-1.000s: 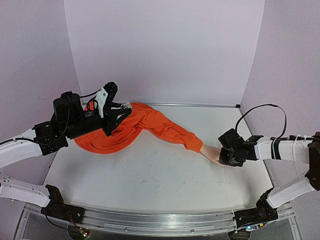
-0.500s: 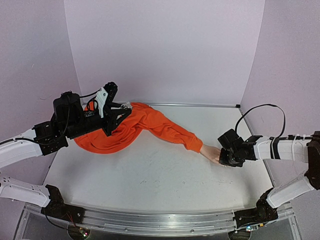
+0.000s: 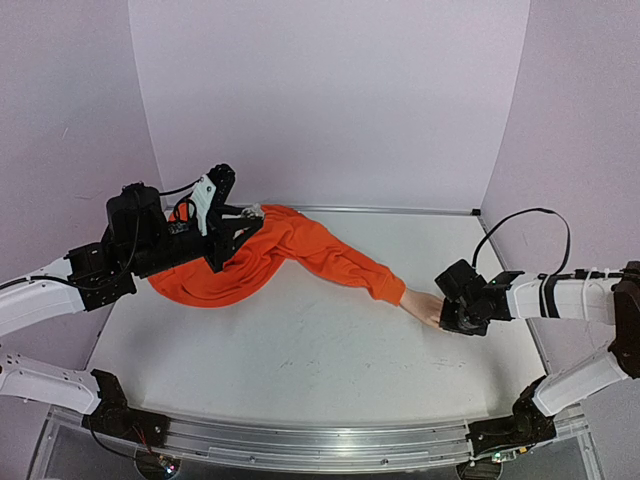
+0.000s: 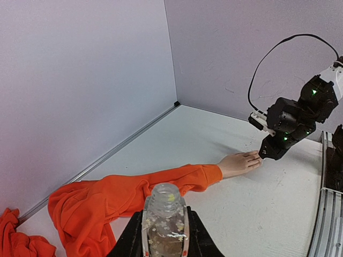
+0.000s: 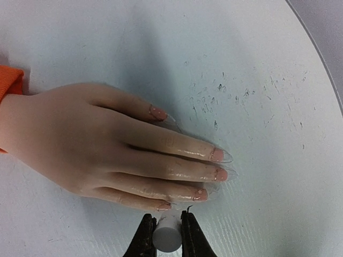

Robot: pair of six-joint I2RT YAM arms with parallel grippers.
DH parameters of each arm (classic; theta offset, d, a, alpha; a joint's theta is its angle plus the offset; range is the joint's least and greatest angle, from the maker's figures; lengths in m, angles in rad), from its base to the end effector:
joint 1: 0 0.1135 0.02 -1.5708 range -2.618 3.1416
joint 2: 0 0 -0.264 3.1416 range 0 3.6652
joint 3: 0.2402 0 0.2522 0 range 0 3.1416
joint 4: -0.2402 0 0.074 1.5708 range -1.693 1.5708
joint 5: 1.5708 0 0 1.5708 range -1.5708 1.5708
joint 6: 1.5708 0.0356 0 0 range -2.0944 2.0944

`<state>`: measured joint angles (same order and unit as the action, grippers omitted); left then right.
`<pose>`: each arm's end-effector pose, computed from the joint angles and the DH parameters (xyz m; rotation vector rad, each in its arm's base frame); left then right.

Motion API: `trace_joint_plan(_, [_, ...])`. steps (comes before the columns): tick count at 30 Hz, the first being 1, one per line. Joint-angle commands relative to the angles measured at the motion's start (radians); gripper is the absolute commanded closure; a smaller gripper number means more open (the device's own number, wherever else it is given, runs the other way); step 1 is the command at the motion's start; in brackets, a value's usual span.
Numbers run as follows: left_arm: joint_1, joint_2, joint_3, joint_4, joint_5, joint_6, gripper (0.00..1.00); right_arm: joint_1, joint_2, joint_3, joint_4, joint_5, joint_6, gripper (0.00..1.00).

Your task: Paint the nails

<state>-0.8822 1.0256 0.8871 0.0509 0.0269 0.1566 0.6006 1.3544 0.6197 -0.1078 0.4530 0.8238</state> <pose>0.1538 -0.1884 0.3552 0.8569 1.4567 -0.5706 0.2199 0.1317 0.1725 0.4577 2.2668 0.1719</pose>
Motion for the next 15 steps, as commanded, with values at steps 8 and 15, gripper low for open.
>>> trace_joint_plan(8, [0.005, -0.034, 0.005, 0.047, 0.016, -0.004, 1.00, -0.004, -0.014, 0.037, -0.079, 0.054, 0.042, 1.00])
trace_joint_plan(15, [0.005, -0.031, 0.007, 0.046, 0.017, -0.005, 1.00, -0.001, -0.090, 0.011, -0.029, -0.024, -0.029, 1.00])
